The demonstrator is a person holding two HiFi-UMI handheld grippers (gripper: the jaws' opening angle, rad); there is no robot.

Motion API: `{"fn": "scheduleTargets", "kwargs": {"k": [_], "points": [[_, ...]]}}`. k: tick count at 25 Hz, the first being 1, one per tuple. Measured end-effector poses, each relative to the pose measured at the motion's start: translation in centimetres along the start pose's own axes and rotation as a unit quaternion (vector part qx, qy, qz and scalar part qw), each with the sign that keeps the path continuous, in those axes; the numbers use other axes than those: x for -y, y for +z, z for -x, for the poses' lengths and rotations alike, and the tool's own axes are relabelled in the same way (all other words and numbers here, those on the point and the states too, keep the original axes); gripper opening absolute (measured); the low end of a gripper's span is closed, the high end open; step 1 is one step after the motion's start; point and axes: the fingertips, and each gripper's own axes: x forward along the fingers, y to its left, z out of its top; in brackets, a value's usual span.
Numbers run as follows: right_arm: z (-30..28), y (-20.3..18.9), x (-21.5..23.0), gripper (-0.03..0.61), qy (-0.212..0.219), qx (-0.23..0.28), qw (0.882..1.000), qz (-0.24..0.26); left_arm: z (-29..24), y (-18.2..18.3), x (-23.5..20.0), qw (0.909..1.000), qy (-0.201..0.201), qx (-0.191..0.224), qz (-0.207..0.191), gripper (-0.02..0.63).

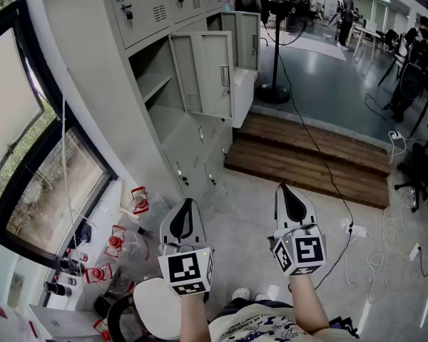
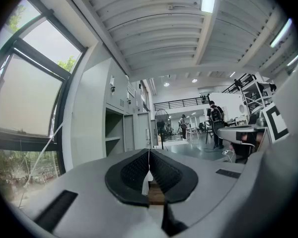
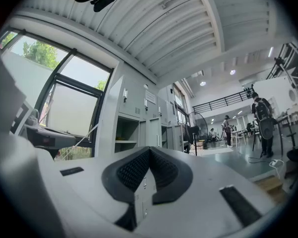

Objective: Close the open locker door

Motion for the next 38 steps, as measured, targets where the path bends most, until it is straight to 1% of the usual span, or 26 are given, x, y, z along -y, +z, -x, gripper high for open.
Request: {"fn": "scheduleTargets", "kwargs": {"k": [5,12,15,17,20,30,34,38], "points": [[-0.6,-0.2,0.0,-0.005,-0.001,-0.001,1.0,-0.002,-0.7,-0.4,-0.1,1.0,-0.004,-0.006,0.001,0.008],[-2.1,-0.7,0.0,-0.005,-0.004,-0.004,1.0,0.002,-2.0,-0.7,-1.2,1.0,-0.003,-0.006,0.005,0.008],[-2.9,-0.7,-0.3,-0.003,0.003,0.001,1.0,0.001,-2.6,-0.7,-1.6,1.0,-0.006,-0.004,0.006,0.008],[-3.5,-0.8,-0.8,0.105,0.017,0.003,1.0,-0.01,-3.0,-0.9,-1.9,0.9999,-0.008,-0.004,0.007,0.008],[-4.1,-0.9,-1.4,0.195,0.023,0.002,1.0,-0.009,-3.6,-1.3,-2.3,0.9999,-0.011,-0.006,0.008,0.008],[-7.7,-3.0,-1.5,0.198,0.032,-0.014,0.999,-0.013,-6.6,-2.9,-3.4,0.9997,-0.007,-0.02,0.015,0.008],[-11.0,-4.0,-0.8,0.198,0.045,-0.021,0.999,-0.019,-9.3,-3.2,-4.2,0.9996,0.005,-0.025,0.014,0.008],[-15.8,-4.6,0.3,0.198,0.062,-0.02,0.998,-0.025,-12.9,-3.4,-5.4,0.9992,0.026,-0.027,0.012,0.008]]}}
